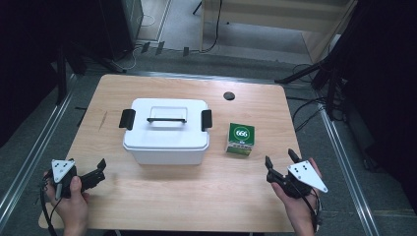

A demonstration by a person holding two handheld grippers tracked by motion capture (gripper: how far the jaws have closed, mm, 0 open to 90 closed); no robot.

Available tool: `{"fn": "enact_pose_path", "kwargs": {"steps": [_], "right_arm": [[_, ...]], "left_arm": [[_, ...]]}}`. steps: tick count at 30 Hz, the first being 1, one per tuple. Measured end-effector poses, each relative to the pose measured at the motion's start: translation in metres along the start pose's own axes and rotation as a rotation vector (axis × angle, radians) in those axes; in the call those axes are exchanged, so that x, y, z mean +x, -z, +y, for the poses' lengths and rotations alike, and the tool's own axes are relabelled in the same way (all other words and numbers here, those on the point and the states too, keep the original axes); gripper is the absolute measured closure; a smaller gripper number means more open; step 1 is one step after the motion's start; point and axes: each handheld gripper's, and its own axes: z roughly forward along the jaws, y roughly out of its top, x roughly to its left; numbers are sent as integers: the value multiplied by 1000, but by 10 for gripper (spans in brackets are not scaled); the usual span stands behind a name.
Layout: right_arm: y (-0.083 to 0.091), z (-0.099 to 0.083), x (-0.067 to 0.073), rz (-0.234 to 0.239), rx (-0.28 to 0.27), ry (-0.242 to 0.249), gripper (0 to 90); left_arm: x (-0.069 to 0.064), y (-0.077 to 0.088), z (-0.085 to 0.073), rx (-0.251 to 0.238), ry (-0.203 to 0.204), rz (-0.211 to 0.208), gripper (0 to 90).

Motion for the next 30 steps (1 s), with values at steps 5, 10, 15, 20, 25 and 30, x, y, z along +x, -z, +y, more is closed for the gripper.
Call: {"fn": "enact_pose_path", "kwargs": {"steps": [5, 10, 15, 20, 25, 30], "right_arm": [[-14, 12, 3, 19, 19, -16, 268], [-34, 22, 13, 72, 27, 3, 366], [-54, 22, 12, 57, 29, -1, 714], [-76, 19, 4, 97, 68, 9, 894], [-99, 23, -7, 117, 92, 19, 900], [-125, 28, -14, 146, 148, 10, 900]], "left_arm": [[-1, 0, 0, 3, -9, 3, 0], [0, 0, 0, 2, -4, 2, 0], [0, 0, 0, 2, -4, 2, 0], [0, 0, 0, 6, -4, 4, 0], [0, 0, 0, 7, -6, 5, 0], [-1, 0, 0, 7, -7, 6, 0]]}}
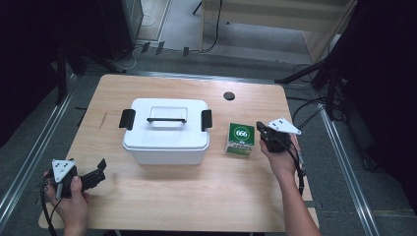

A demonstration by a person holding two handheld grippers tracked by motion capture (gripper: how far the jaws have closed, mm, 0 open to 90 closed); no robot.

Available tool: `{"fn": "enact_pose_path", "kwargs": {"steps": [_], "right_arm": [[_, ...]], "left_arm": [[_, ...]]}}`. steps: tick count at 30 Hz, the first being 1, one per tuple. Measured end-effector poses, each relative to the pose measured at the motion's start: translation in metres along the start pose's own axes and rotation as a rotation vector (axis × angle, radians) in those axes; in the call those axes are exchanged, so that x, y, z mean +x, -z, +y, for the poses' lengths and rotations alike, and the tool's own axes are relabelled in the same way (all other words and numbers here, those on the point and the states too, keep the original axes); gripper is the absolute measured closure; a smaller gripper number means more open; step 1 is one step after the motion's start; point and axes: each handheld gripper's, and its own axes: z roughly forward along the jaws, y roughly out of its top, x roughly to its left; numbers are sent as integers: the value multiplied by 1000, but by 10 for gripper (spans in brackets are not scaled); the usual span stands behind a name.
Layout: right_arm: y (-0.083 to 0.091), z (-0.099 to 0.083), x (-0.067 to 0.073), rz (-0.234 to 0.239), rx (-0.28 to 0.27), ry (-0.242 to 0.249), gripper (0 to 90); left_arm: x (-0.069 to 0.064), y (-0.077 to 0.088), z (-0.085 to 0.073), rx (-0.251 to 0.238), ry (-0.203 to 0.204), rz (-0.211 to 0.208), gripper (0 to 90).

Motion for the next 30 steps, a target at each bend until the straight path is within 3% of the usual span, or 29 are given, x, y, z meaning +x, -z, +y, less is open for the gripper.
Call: {"fn": "enact_pose_path", "kwargs": {"steps": [3, 9, 14, 19, 25, 30], "right_arm": [[-12, 10, 0, 39, 22, -23, 900], [-36, 18, 8, 77, 76, -19, 900], [-45, 18, 13, 85, 113, -13, 900], [-45, 18, 9, 110, 129, -37, 900], [-37, 18, 13, 130, 130, 7, 900], [-44, 20, 14, 129, 133, 34, 900]], "left_arm": [[0, 0, 0, 1, -3, 0, 0], [1, 0, 0, -3, 1, -4, 0], [1, 0, 0, -1, 0, -6, 0], [1, 0, 0, 0, 0, -8, 0], [0, 0, 0, 5, -7, -4, 0], [0, 0, 0, 3, -8, -4, 0]]}}
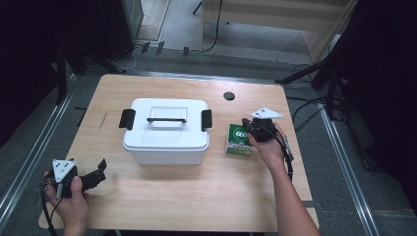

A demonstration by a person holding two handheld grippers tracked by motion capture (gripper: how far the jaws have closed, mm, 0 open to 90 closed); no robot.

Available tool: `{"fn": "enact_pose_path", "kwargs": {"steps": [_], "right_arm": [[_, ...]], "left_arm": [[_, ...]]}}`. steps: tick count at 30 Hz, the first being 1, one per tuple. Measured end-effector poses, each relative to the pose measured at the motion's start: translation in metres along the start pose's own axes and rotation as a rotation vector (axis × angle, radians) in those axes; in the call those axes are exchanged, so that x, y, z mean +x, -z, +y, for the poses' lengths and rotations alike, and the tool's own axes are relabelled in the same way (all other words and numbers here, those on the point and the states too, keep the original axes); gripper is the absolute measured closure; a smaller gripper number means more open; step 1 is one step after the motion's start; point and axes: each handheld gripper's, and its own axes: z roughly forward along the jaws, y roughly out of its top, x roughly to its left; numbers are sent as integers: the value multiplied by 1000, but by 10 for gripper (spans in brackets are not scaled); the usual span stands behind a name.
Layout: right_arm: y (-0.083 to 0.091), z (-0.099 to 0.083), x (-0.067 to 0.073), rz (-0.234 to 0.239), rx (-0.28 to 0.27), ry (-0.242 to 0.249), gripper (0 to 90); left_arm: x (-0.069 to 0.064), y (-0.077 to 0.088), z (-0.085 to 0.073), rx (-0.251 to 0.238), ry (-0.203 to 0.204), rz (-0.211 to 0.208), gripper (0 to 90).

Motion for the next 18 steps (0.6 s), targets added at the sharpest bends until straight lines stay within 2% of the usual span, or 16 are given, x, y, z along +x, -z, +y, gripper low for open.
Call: {"fn": "enact_pose_path", "kwargs": {"steps": [3, 5, 11, 15, 18], "right_arm": [[-4, 1, -5, 47, 1, -19, 900], [-3, 0, -6, 66, 1, -14, 900], [7, -4, -2, 124, 17, 60, 900], [14, -9, 1, 126, 11, 53, 900], [20, -16, 5, 153, -9, 52, 900]], "left_arm": [[0, 0, 0, 1, 3, -2, 0], [1, 0, 0, -3, 7, -4, 0], [0, 0, 0, 5, 2, -5, 0], [1, 0, 0, 2, 3, -4, 0], [0, 0, 0, 3, -1, -3, 0]]}}
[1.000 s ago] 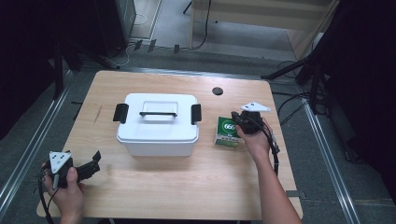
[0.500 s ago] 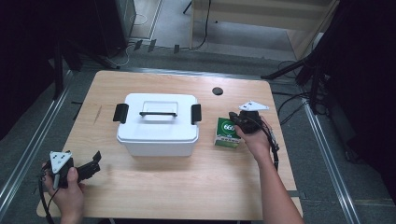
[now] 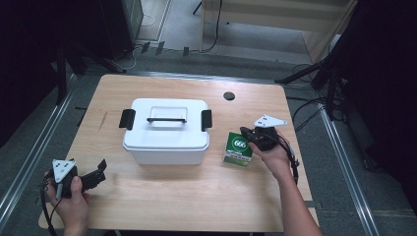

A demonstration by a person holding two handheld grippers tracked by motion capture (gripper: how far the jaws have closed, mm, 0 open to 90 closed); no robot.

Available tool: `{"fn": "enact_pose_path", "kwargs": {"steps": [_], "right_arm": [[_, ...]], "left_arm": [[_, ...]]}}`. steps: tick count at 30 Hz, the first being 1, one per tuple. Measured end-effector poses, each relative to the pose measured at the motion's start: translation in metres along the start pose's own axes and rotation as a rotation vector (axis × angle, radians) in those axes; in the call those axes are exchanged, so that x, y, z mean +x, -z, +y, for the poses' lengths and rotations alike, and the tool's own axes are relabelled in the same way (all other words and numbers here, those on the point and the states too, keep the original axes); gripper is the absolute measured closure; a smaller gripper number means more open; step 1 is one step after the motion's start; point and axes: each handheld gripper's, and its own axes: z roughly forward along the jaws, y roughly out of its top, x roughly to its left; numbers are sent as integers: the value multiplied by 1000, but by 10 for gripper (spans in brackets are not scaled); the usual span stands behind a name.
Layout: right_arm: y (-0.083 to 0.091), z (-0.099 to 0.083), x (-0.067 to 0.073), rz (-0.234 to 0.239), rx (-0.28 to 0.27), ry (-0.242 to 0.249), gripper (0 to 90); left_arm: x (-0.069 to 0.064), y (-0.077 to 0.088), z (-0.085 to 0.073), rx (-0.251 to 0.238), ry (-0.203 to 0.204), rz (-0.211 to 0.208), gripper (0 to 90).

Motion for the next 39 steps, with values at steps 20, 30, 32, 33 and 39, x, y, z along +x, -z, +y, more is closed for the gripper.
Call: {"fn": "enact_pose_path", "kwargs": {"steps": [20, 30, 32, 33, 39], "right_arm": [[24, -22, 28, 131, -56, 84, 827], [35, -10, 21, 136, -147, 161, 632], [38, -5, 22, 115, -114, 183, 574], [40, -1, 22, 113, -96, 184, 538], [46, 20, 19, 145, -57, 177, 457]], "left_arm": [[0, 0, 0, -1, -1, 0, 0], [0, 0, 0, 1, -1, -2, 0], [0, 0, 0, 0, -4, -2, 0], [0, 0, 0, 1, -8, -3, 0], [-3, -1, 0, 6, -27, 14, 0]]}}
